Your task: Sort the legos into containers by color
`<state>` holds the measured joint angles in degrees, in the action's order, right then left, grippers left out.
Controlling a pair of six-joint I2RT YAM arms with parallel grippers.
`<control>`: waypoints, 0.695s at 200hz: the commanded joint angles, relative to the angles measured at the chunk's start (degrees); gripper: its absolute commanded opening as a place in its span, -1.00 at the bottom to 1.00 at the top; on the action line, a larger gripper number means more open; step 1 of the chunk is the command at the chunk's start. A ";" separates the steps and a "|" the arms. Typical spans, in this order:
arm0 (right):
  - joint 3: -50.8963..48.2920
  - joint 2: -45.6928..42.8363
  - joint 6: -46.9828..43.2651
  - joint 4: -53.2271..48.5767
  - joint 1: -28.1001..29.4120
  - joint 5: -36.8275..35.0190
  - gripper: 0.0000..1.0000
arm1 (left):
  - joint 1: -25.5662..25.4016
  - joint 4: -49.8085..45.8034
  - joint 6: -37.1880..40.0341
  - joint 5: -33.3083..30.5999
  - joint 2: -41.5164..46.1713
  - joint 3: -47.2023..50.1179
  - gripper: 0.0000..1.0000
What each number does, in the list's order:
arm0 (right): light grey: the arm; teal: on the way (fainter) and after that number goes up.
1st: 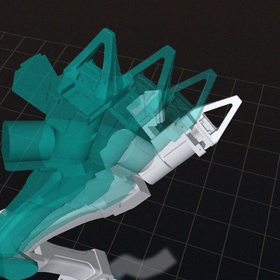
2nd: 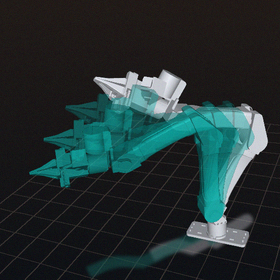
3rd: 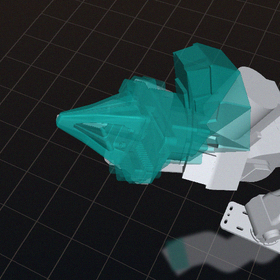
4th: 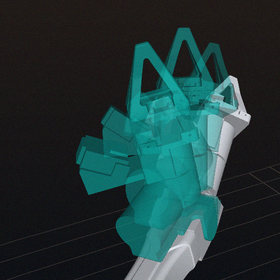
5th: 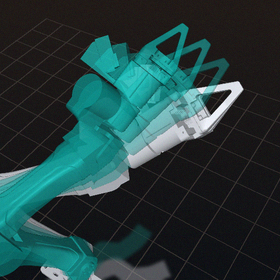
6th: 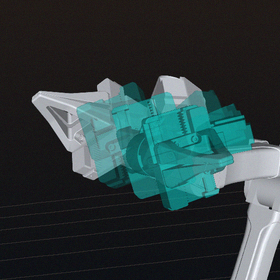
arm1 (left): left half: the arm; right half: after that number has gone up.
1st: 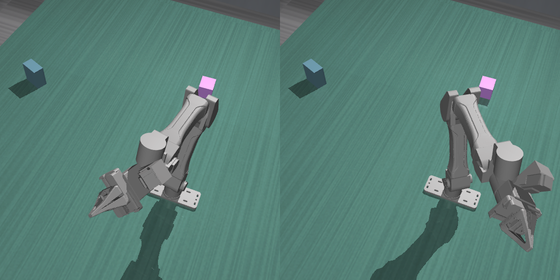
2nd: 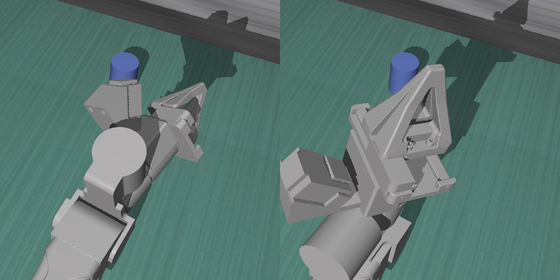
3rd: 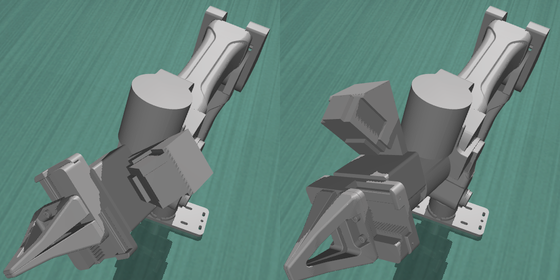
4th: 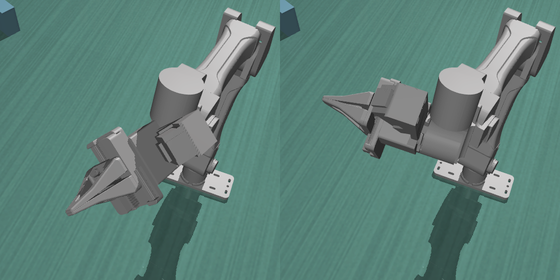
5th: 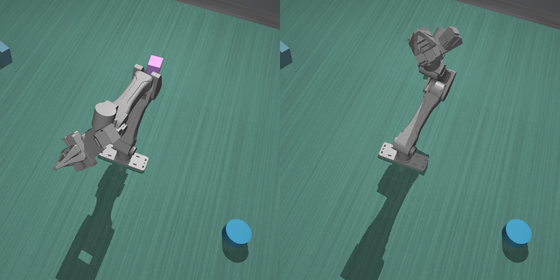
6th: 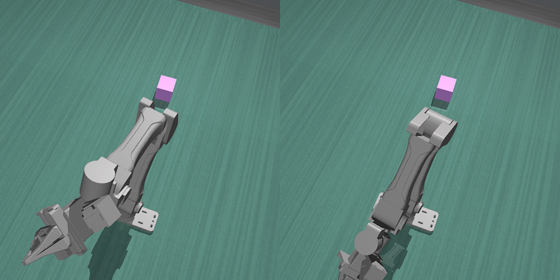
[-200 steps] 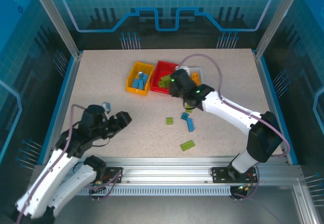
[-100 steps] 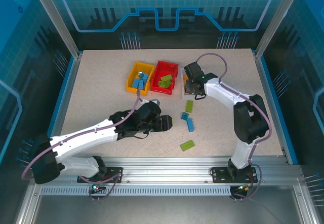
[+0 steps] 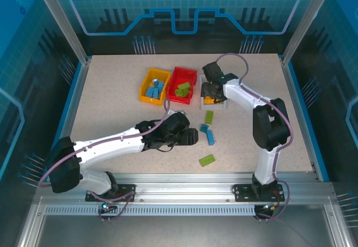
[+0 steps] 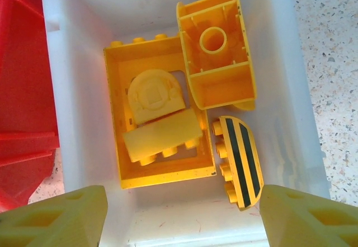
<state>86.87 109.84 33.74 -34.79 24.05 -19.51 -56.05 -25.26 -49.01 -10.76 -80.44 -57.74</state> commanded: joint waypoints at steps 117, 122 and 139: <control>-27.30 -53.69 -2.59 -12.38 4.30 5.12 0.42 | -6.91 -17.80 -5.83 -2.22 -28.52 -28.13 0.55; -27.99 -56.16 -2.47 -13.29 4.33 5.62 0.42 | -7.19 -18.73 -6.26 -2.53 -29.86 -29.59 0.55; -29.31 -63.41 -0.73 -17.55 4.29 6.20 0.44 | -7.45 -19.50 -7.51 -3.43 -32.96 -32.30 0.55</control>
<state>58.98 55.05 32.14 -45.76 28.12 -16.99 -62.78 -37.95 -53.04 -11.66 -109.78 -85.73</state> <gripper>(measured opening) 0.714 0.774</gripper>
